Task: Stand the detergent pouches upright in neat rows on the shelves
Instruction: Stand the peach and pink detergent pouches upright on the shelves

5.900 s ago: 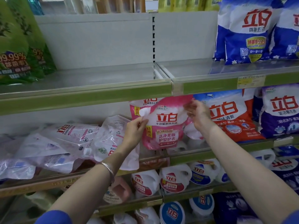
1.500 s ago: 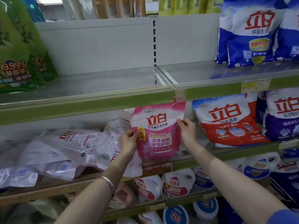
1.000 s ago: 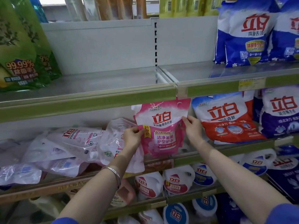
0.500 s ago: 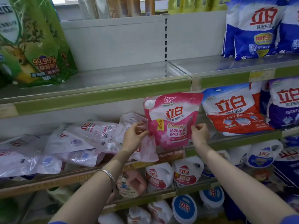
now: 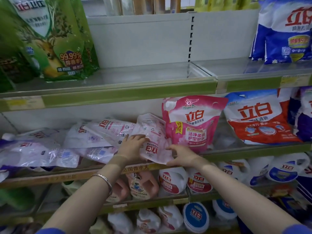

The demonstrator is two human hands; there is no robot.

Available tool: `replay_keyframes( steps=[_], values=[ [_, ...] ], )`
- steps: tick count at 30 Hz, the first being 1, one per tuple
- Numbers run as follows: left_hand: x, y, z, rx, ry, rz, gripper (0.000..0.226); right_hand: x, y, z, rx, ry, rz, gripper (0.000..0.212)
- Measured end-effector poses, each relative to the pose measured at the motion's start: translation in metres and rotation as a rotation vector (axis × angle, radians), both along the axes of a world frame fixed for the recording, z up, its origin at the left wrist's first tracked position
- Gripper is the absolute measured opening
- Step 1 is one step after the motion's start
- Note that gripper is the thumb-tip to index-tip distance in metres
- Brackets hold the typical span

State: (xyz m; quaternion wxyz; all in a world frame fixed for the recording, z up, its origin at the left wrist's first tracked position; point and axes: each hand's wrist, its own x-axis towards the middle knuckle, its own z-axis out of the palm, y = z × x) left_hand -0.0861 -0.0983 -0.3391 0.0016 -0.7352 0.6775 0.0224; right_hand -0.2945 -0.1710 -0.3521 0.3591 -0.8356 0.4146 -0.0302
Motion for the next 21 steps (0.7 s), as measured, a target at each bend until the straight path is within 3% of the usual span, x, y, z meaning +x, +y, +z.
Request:
replay_keyframes(
  steps=[5,10,13,17,21],
  values=[
    [0.002,0.001,0.004,-0.115,-0.001,0.043,0.042,0.014,0.002,0.006,-0.15,0.097,0.141,0.074],
    [0.001,-0.006,0.006,-0.223,-0.015,0.082,0.02,0.029,-0.004,0.005,-0.326,0.236,0.245,0.05],
    [-0.001,-0.016,0.015,-0.303,0.023,0.115,0.022,0.03,-0.002,0.009,-0.393,0.254,0.24,0.044],
    [0.007,-0.028,0.028,-0.391,0.076,0.157,0.031,0.032,-0.007,0.01,-0.527,0.186,0.039,0.032],
    [0.021,-0.039,0.045,-0.45,0.115,0.182,0.04,0.04,-0.011,0.021,-0.532,-0.026,-0.104,0.033]
  ],
)
